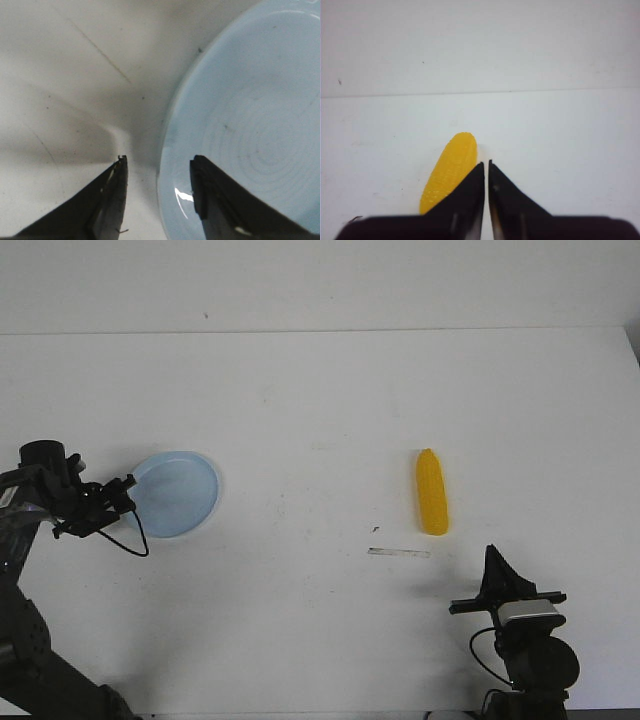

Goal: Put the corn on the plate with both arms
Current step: 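Reach the left gripper to the edge of the light blue plate, then push the blue plate with the left gripper toward the corn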

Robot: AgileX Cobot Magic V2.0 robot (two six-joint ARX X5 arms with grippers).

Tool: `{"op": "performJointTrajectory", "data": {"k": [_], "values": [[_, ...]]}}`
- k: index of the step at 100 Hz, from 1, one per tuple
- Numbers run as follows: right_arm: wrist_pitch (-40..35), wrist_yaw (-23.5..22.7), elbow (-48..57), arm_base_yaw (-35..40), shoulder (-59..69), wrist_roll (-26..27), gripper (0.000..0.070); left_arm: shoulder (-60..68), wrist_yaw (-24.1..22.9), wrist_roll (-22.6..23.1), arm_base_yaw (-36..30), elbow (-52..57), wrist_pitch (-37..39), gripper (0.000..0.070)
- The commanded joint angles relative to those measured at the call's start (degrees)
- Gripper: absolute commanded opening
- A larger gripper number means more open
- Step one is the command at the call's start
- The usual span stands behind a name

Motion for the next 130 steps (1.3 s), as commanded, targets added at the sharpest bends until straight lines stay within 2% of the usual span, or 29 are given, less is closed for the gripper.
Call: {"op": "performJointTrajectory", "data": {"k": [1,26,30,35,39,50,55,68,85,94,112,130], "values": [[0.61,0.04,-0.07,0.09,0.07,-0.42,0.0013,1.60,0.44,0.15,0.02,1.07,-0.20,0.0246],[0.61,0.04,-0.07,0.09,0.09,-0.42,0.0013,3.23,2.12,0.09,-1.44,1.07,0.22,0.0234],[0.59,0.04,-0.07,0.09,0.09,-0.42,0.0013,3.32,2.12,0.09,-1.64,1.07,0.48,0.0201],[0.61,0.04,-0.07,0.09,0.09,-0.44,0.0013,3.32,2.12,0.07,-1.84,1.07,0.72,0.0113],[0.59,0.04,-0.07,0.09,0.09,-0.44,0.0013,3.32,2.12,0.09,-1.92,1.07,0.76,0.0071],[0.61,0.04,-0.07,0.09,0.09,-0.42,0.0013,3.32,2.12,0.07,-1.92,1.07,0.76,0.0061],[0.61,0.04,-0.07,0.09,0.09,-0.42,0.0013,3.32,2.12,0.07,-1.92,1.07,0.76,0.0000],[0.61,0.04,-0.07,0.09,0.07,-0.42,0.0013,3.32,2.91,-0.04,-1.92,1.07,0.76,0.0001],[0.61,0.04,-0.07,0.09,0.09,-0.42,0.0013,2.51,7.43,-0.57,-3.15,1.07,0.81,0.0001],[0.61,0.04,-0.07,0.09,0.07,-0.42,0.0013,1.46,7.48,-0.98,-4.92,1.07,0.81,0.0001],[0.61,0.04,-0.07,0.09,0.07,-0.44,0.0013,-0.39,7.45,-4.09,-10.58,1.07,2.80,0.0001],[0.61,0.04,-0.07,0.09,0.09,-0.42,0.0013,-0.50,7.37,-8.04,-19.50,1.07,6.14,0.0001]]}}
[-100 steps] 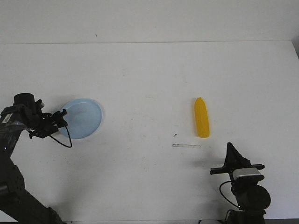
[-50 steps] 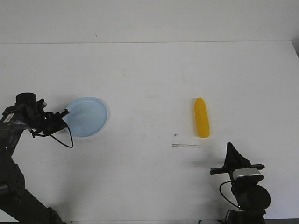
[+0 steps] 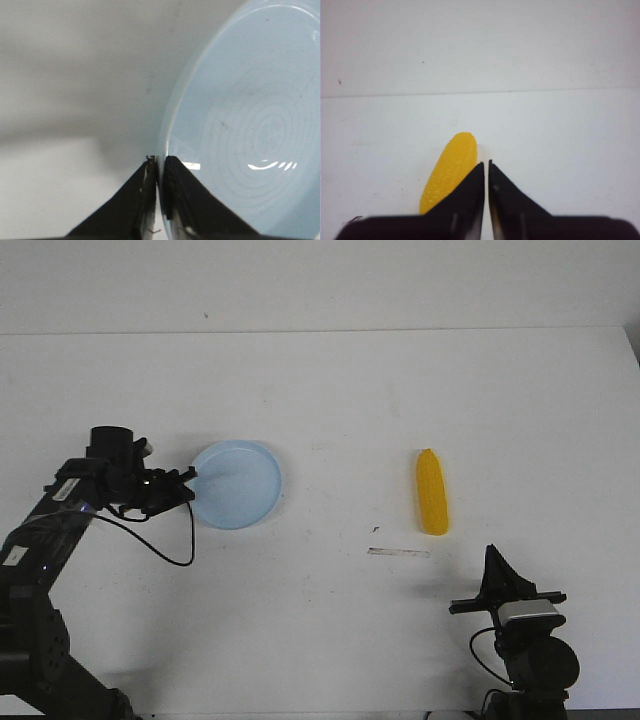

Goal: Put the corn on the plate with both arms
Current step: 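Push the blue plate with the left gripper toward the corn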

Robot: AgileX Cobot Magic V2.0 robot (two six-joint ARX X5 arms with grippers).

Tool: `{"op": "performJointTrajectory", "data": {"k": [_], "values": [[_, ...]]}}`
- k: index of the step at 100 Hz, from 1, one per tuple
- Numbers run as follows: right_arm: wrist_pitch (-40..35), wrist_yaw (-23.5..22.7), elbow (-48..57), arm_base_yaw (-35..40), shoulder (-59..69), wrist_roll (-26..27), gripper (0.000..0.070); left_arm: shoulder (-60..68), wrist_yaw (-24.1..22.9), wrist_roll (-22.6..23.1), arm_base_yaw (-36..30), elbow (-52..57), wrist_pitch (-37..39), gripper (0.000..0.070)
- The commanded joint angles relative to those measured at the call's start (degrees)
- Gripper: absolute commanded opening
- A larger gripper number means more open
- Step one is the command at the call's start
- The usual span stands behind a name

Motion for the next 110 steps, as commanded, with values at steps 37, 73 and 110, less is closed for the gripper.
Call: {"op": "performJointTrajectory", "data": {"k": [37,73,110], "values": [[0.61,0.04,-0.07,0.09,0.09,-0.46,0.0013,1.29,0.48,-11.61,-17.70,0.98,9.35,0.0001],[0.61,0.02,-0.07,0.09,0.07,-0.44,0.0013,5.05,-2.60,-14.51,-22.69,0.98,11.10,0.0001],[0.61,0.02,-0.07,0.09,0.07,-0.44,0.0013,8.00,-2.93,-14.49,-23.61,0.98,11.10,0.0171]]}}
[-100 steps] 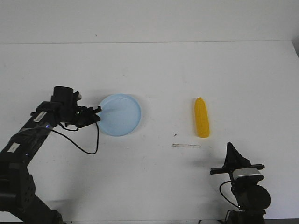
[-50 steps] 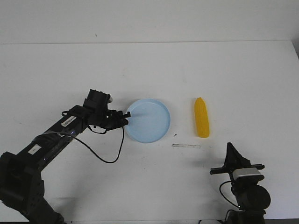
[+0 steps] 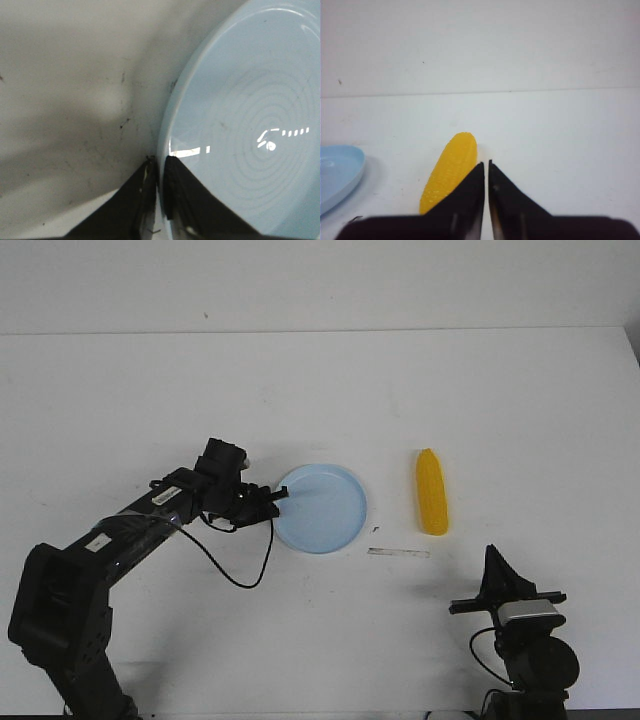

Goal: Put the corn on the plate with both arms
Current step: 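Push the blue plate with the left gripper toward the corn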

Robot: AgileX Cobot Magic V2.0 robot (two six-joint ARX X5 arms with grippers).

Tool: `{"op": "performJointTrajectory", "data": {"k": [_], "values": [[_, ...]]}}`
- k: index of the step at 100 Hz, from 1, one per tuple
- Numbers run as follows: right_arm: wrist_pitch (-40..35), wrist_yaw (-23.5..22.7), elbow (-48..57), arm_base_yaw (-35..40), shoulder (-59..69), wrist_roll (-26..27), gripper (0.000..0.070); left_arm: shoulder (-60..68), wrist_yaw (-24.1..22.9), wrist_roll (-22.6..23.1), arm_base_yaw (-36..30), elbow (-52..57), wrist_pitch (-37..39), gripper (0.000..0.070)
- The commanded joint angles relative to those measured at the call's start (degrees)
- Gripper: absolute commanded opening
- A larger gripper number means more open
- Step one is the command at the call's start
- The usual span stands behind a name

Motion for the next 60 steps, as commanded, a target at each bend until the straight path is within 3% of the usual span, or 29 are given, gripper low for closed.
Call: {"op": "performJointTrajectory", "data": {"k": [1,8,42,60], "values": [[0.61,0.04,-0.07,0.09,0.09,-0.42,0.0013,1.33,0.11,-0.04,-0.39,0.98,-0.09,0.0187],[0.61,0.04,-0.07,0.09,0.09,-0.42,0.0013,1.33,0.11,-0.02,-0.39,0.98,-0.11,0.0257],[0.61,0.04,-0.07,0.09,0.07,-0.42,0.0013,-3.58,0.09,0.90,-0.15,0.98,-0.55,0.0253],[0.61,0.04,-0.07,0.09,0.07,-0.44,0.0013,-9.22,-0.61,6.69,0.70,0.98,1.20,0.0245]]}}
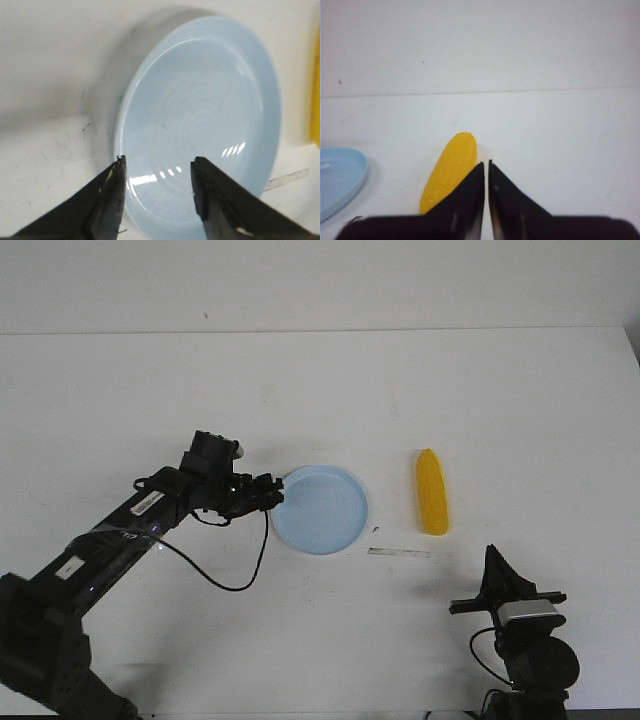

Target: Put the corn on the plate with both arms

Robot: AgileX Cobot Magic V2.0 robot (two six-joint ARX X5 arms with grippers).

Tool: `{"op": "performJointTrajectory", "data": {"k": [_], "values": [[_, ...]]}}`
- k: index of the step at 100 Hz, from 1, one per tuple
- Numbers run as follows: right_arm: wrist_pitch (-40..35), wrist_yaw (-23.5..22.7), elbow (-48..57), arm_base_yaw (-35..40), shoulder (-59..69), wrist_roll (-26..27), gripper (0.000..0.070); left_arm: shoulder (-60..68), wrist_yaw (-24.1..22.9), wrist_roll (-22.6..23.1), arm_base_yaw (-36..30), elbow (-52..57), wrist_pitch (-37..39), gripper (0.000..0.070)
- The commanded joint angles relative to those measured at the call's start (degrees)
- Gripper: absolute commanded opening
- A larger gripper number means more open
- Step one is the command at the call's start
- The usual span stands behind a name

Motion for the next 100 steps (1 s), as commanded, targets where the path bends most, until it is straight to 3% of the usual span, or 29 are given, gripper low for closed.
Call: {"op": "performJointTrajectory", "data": {"k": [1,18,31,43,51,77,84,100], "values": [[0.61,0.04,-0.07,0.09,0.09,-0.42,0.0013,-0.90,-0.94,4.94,-0.04,0.79,1.05,0.0244],[0.61,0.04,-0.07,0.09,0.07,-0.42,0.0013,-6.29,-2.89,12.20,0.15,-1.49,8.72,0.0190],[0.61,0.04,-0.07,0.09,0.09,-0.44,0.0013,-11.41,-5.14,13.18,1.46,-6.25,17.86,0.0185],[0.61,0.04,-0.07,0.09,0.09,-0.42,0.0013,-16.96,-10.80,13.25,3.28,-11.56,24.83,0.0078],[0.61,0.04,-0.07,0.09,0.07,-0.42,0.0013,-20.74,-14.32,13.75,4.74,-14.91,27.85,0.0071],[0.61,0.04,-0.07,0.09,0.09,-0.44,0.0013,-33.22,-15.10,25.18,11.72,-24.87,30.38,0.0062],[0.61,0.04,-0.07,0.09,0.07,-0.44,0.0013,-36.59,-15.10,25.81,13.25,-27.36,30.45,0.0000],[0.61,0.04,-0.07,0.09,0.09,-0.42,0.0013,-43.78,-17.16,25.77,15.47,-32.22,30.40,0.0000]]}}
